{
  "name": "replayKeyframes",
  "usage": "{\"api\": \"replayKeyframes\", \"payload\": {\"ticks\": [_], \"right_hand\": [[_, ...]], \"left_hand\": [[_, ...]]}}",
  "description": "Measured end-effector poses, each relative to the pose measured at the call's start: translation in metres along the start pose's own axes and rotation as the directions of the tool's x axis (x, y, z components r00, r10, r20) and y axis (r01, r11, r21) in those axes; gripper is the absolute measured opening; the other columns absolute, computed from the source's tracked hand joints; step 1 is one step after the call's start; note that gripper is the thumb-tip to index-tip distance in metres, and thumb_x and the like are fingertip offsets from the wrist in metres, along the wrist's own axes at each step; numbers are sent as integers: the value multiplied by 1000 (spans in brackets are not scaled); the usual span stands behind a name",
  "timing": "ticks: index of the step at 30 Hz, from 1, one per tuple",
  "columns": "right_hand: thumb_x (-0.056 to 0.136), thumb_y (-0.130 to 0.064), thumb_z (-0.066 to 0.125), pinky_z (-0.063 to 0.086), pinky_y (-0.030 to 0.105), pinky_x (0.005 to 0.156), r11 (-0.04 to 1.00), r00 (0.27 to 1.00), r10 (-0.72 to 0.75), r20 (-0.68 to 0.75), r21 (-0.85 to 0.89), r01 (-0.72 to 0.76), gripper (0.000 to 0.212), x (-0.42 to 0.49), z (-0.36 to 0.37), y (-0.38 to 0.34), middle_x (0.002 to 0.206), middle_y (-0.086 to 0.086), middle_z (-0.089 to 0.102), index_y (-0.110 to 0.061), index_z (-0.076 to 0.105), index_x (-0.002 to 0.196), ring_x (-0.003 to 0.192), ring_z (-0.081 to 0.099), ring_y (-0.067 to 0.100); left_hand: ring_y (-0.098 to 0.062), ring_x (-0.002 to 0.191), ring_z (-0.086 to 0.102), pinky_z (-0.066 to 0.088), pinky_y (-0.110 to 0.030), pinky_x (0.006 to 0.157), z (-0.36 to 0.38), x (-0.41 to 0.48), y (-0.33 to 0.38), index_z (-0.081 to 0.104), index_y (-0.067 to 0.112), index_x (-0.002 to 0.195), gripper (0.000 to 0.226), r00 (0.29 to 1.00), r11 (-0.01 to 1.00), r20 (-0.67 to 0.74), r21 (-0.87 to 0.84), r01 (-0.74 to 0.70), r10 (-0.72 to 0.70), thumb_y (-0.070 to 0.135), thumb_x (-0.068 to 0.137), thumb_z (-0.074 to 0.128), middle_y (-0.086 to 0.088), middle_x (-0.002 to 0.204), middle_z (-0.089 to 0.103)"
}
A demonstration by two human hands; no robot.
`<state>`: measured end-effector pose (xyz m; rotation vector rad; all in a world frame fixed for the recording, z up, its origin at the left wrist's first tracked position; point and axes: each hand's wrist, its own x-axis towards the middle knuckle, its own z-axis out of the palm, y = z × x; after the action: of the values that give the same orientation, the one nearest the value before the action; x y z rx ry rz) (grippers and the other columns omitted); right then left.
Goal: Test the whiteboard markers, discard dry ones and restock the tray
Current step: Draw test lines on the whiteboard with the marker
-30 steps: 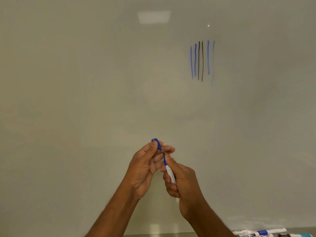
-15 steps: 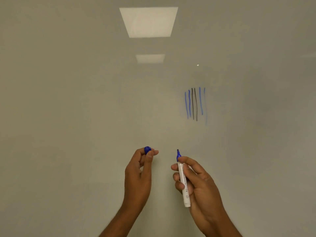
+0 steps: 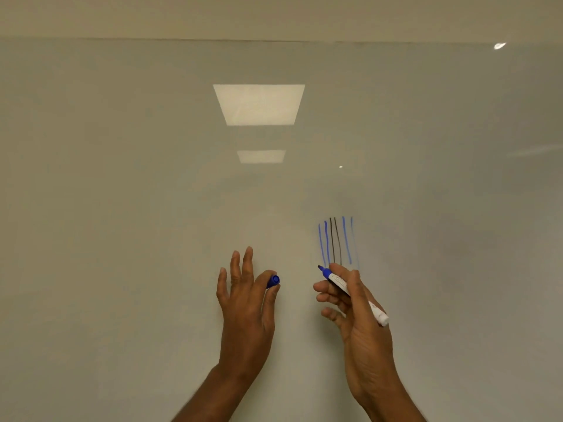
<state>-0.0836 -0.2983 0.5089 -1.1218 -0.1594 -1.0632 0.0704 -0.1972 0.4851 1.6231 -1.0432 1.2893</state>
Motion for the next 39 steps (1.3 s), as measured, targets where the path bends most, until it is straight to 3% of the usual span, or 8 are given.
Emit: {"api": "replayKeyframes", "payload": {"ticks": [9, 16, 20, 27, 32, 35, 38, 39], "right_hand": [[87, -37, 57, 50, 11, 71, 895, 944, -331, -14, -323, 309, 29, 28, 6, 12, 89, 3, 71, -13, 62, 102, 85, 66, 8], [91, -32, 61, 57, 23, 81, 761, 882, -468, 63, -478, 438, 29, 54, 2, 26, 106, -3, 66, -21, 62, 118, 99, 64, 11], [92, -38, 60, 56, 29, 85, 678, 833, -545, 97, -533, 506, 20, 71, 6, 27, 105, -15, 63, -43, 58, 112, 100, 63, 11], [87, -52, 52, 52, 31, 87, 584, 788, -592, 171, -582, 566, 35, 83, 11, 28, 103, -43, 54, -75, 42, 111, 98, 61, 8], [84, -64, 50, 56, 32, 82, 613, 797, -593, 117, -576, 541, 26, 77, -5, 51, 103, -25, 57, -58, 52, 109, 94, 64, 12], [82, -78, 43, 53, 27, 80, 620, 799, -594, 95, -579, 530, 41, 62, -20, 68, 103, -21, 57, -49, 50, 109, 91, 63, 13], [72, -91, 37, 56, 50, 79, 563, 794, -598, 106, -650, 511, 70, 54, -39, 89, 100, 8, 65, -38, 68, 105, 84, 65, 25], [63, -96, 39, 51, 58, 85, 505, 773, -622, 129, -688, 521, 70, 52, -44, 94, 97, 20, 63, -48, 68, 104, 83, 64, 27]], "left_hand": [[-28, 157, 20, 21, -65, 121, 28, 24, -15, 55, 21, 133, 31, 989, 985, -12, 92, -144, 146, 31, 107, 42, -10, 163, 36], [-35, 154, 25, 15, -66, 122, 44, 27, -23, 69, 13, 126, 35, 980, 961, -44, 210, -181, 195, 30, 104, 48, -16, 160, 40], [-37, 153, 28, 14, -63, 123, 49, 28, -22, 65, 16, 129, 36, 971, 955, -96, 226, -193, 219, 35, 108, 42, -17, 157, 44], [-41, 149, 34, 16, -65, 122, 50, 29, -23, 56, 22, 134, 33, 956, 937, -127, 269, -222, 263, 33, 104, 48, -18, 154, 47], [-41, 149, 35, 19, -69, 120, 51, 28, -24, 56, 21, 135, 34, 957, 936, -124, 272, -223, 264, 31, 102, 51, -17, 153, 48], [-41, 148, 36, 20, -70, 118, 51, 28, -24, 58, 19, 134, 34, 955, 939, -133, 260, -225, 265, 30, 102, 53, -17, 153, 48], [-41, 148, 36, 21, -70, 118, 51, 27, -24, 55, 19, 136, 36, 955, 941, -135, 253, -224, 263, 32, 103, 51, -17, 153, 48], [-41, 148, 36, 21, -70, 119, 51, 28, -24, 55, 20, 137, 36, 956, 941, -135, 254, -222, 262, 33, 104, 50, -17, 153, 48]]}}
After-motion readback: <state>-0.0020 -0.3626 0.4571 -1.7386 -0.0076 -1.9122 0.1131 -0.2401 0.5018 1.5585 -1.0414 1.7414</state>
